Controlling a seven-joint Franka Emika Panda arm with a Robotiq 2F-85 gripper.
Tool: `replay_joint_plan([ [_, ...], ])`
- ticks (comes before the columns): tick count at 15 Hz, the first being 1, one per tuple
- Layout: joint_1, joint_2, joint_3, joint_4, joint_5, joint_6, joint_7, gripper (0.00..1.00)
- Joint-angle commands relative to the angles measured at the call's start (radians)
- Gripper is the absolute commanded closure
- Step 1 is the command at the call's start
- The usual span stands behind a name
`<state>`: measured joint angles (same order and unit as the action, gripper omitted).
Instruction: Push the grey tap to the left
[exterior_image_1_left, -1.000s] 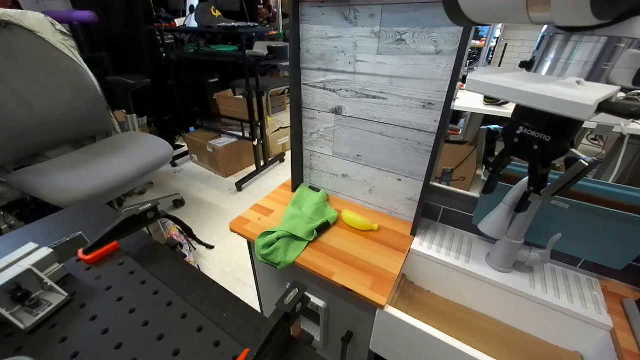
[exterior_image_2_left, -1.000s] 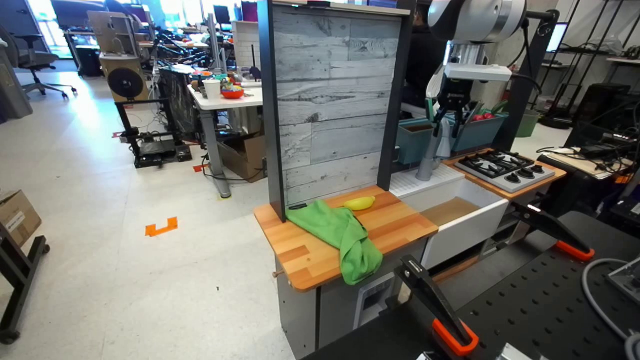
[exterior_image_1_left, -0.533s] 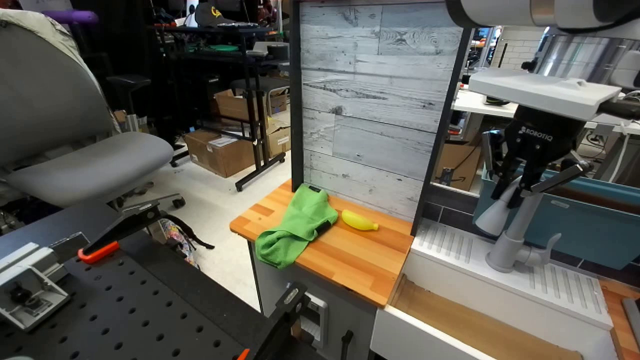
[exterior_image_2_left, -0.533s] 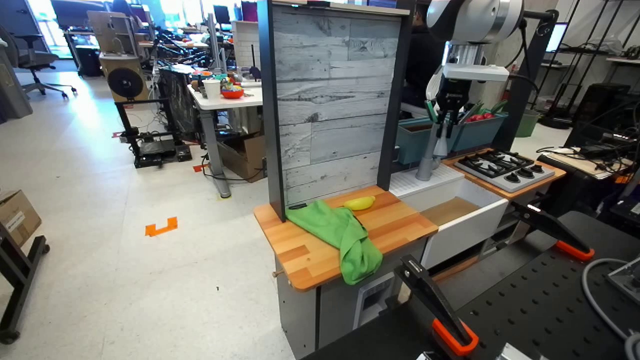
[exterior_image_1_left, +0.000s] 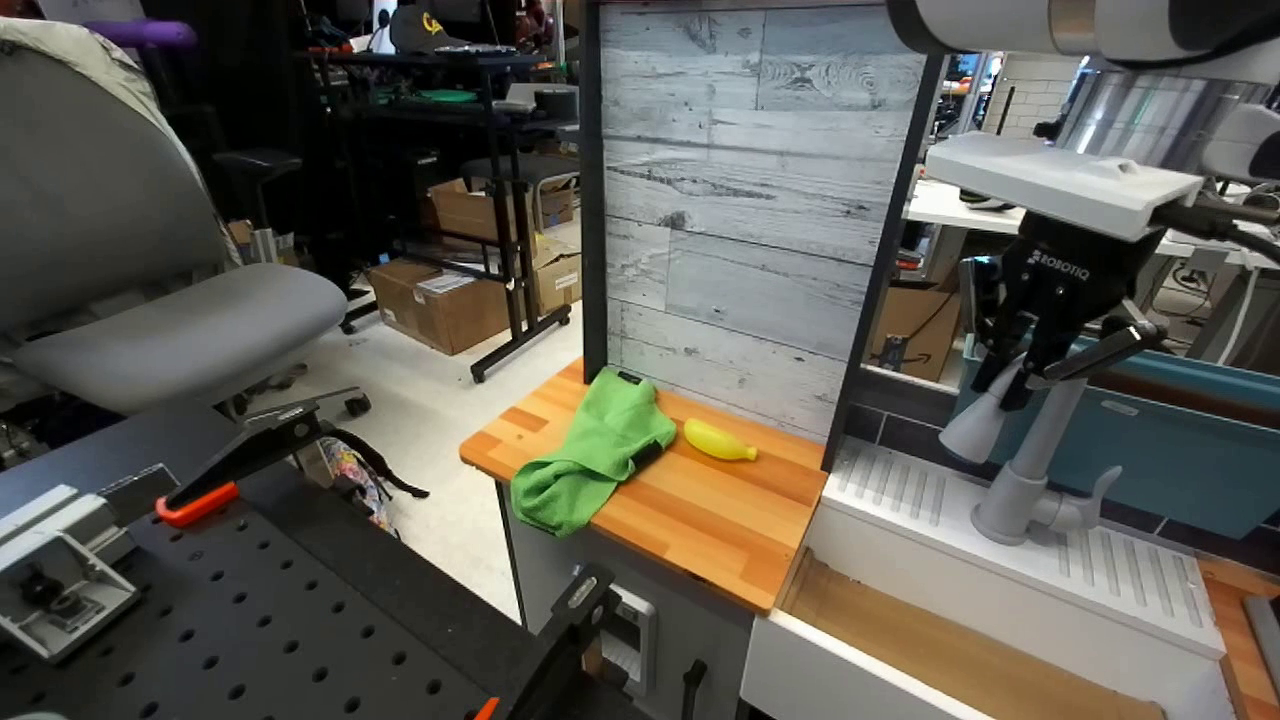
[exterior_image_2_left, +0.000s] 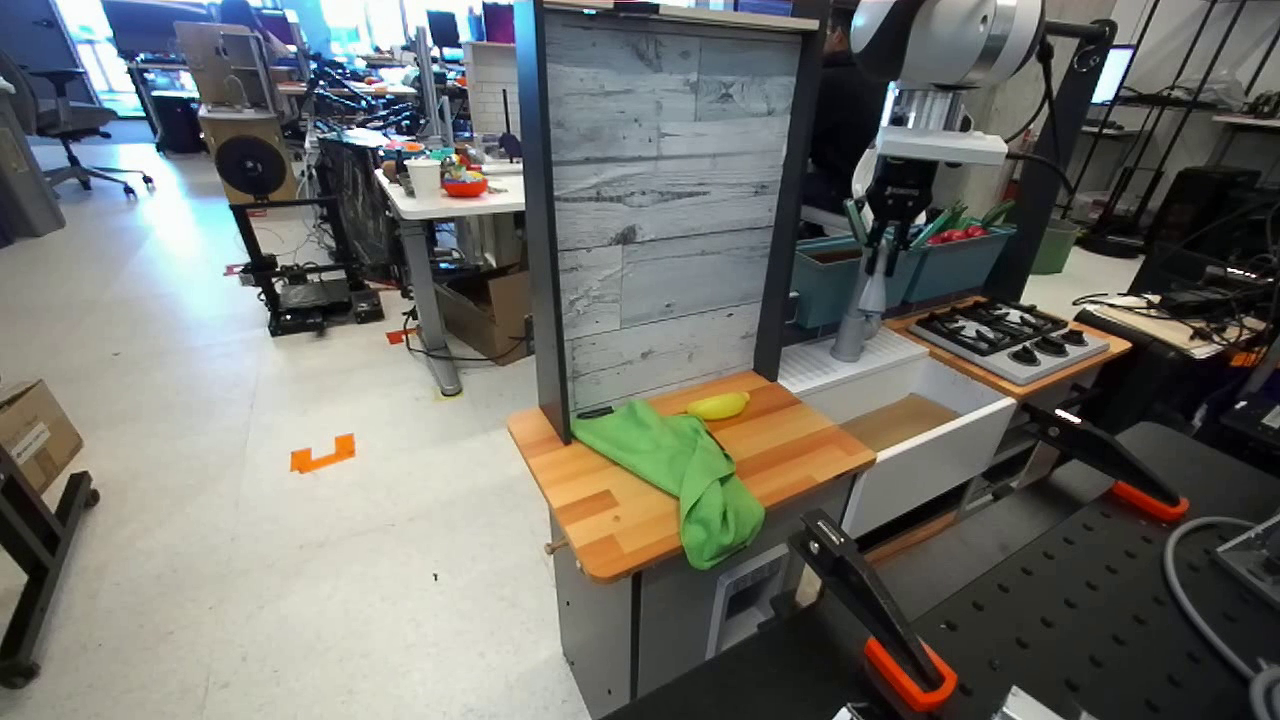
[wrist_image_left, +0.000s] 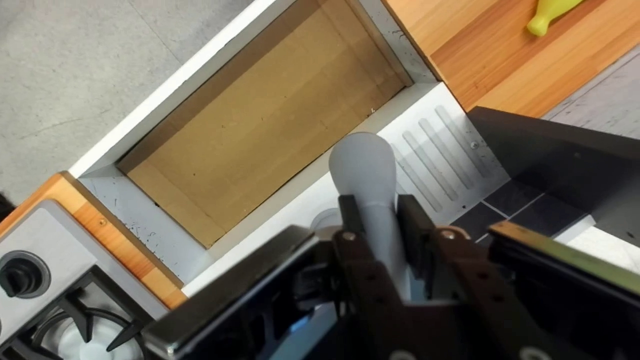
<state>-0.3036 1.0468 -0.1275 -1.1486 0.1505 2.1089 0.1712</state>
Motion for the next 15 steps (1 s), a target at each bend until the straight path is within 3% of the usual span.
replay_joint_plan([
  [1,0.000,0.014,0.043,-0.023,0.063,0.079,0.043,0.94],
  [15,0.022,0.030,0.063,0.038,0.102,0.124,0.245,0.94],
])
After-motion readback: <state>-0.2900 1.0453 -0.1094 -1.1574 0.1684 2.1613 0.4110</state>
